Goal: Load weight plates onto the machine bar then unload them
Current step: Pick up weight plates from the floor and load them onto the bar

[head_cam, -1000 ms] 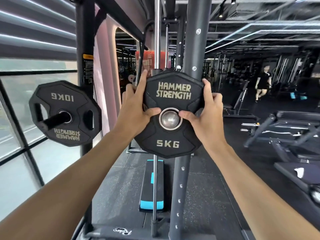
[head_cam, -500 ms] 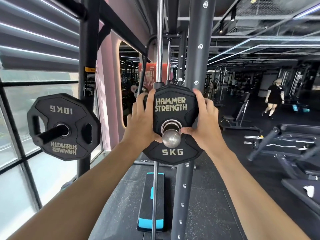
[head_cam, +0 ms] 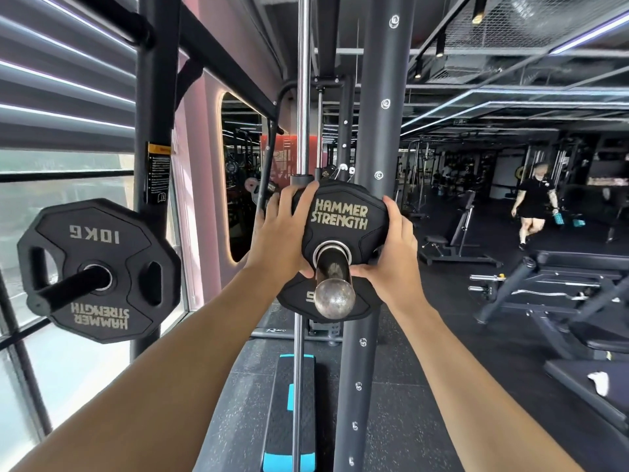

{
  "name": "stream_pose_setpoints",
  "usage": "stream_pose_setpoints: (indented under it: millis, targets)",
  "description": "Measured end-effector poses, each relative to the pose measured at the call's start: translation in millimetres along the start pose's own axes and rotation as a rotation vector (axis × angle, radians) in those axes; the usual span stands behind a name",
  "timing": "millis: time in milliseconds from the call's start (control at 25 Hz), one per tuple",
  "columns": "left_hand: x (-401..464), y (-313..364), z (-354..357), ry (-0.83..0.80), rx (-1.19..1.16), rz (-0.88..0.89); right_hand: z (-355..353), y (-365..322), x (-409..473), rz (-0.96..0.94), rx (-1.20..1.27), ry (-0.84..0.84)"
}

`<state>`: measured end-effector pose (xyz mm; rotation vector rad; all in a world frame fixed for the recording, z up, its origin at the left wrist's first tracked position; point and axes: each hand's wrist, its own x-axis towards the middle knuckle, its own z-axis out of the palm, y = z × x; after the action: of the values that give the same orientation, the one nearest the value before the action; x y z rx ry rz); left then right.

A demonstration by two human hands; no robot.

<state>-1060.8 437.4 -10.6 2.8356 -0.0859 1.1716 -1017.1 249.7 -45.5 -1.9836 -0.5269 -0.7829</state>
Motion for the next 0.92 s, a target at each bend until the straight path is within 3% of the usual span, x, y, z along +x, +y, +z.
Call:
stream_pose_setpoints:
  millis: [520, 800, 920]
  targets:
    - [28, -11, 29, -0.017, 0.016, 0.009, 25, 19, 24, 0.038, -0.038, 0.041]
    - [25, -3, 20, -0.043, 0.028, -0.024, 17, 11, 21, 0.061, -0.077, -0.007]
    - [20, 4, 3, -0.135, -0.007, -0.06, 4, 2, 21, 0.085, -0.164, -0.088]
